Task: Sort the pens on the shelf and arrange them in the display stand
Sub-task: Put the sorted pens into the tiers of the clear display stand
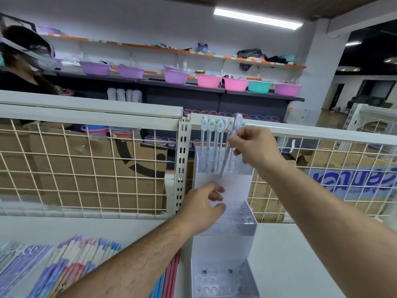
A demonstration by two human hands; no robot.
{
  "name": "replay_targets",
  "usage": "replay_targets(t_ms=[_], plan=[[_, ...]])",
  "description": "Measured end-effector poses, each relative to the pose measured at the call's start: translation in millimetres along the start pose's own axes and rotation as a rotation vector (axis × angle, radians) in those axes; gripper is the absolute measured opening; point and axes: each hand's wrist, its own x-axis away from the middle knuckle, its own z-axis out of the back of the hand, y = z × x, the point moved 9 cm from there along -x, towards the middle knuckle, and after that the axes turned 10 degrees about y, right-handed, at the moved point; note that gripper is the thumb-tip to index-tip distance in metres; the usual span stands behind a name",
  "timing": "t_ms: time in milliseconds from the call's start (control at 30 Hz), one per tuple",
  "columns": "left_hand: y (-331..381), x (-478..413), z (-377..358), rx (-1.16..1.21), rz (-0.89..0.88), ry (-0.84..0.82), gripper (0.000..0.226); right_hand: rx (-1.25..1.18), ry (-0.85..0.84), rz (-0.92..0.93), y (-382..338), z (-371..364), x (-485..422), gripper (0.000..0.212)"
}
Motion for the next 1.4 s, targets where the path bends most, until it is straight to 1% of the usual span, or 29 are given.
replay_targets(t_ms=[100,233,367,500,633,867,1000,1167,1400], plan=[[-13,2,-6,-0.022,0.045,-0.085,0.033,0.006,0.076,0.048,-14,13,-14,0.014],[-16,2,-8,-0.027,0.026,-0.091,0.033,0.020,0.161,0.066,-17,16,-27,0.014],[-17,1,-9,-0.025,0.025,-0.105,0.034,0.030,0.203,0.076,-15,10,-33,0.015],[-18,2,-9,-0.032,0.020,-0.098,0.034,0.032,0.201,0.076,-12,1,-34,0.011],[-19,2,-9,-0.033,0.022,-0.098,0.032,0.063,0.196,0.097,-13,-2,-36,0.014],[-19,2,-9,-0.024,0.035,-0.100,0.030,0.208,0.102,0.078,8,-22,-36,0.012],[-19,2,-9,-0.015,0.032,-0.098,0.031,0.273,0.061,0.088,15,-26,-33,0.018],[-18,2,-9,-0.020,0.026,-0.101,0.030,0.271,0.060,0.075,21,-26,-33,0.019],[-20,3,-9,-0.060,0.065,-0.100,0.018,0.282,0.079,0.087,26,-19,-23,0.012]])
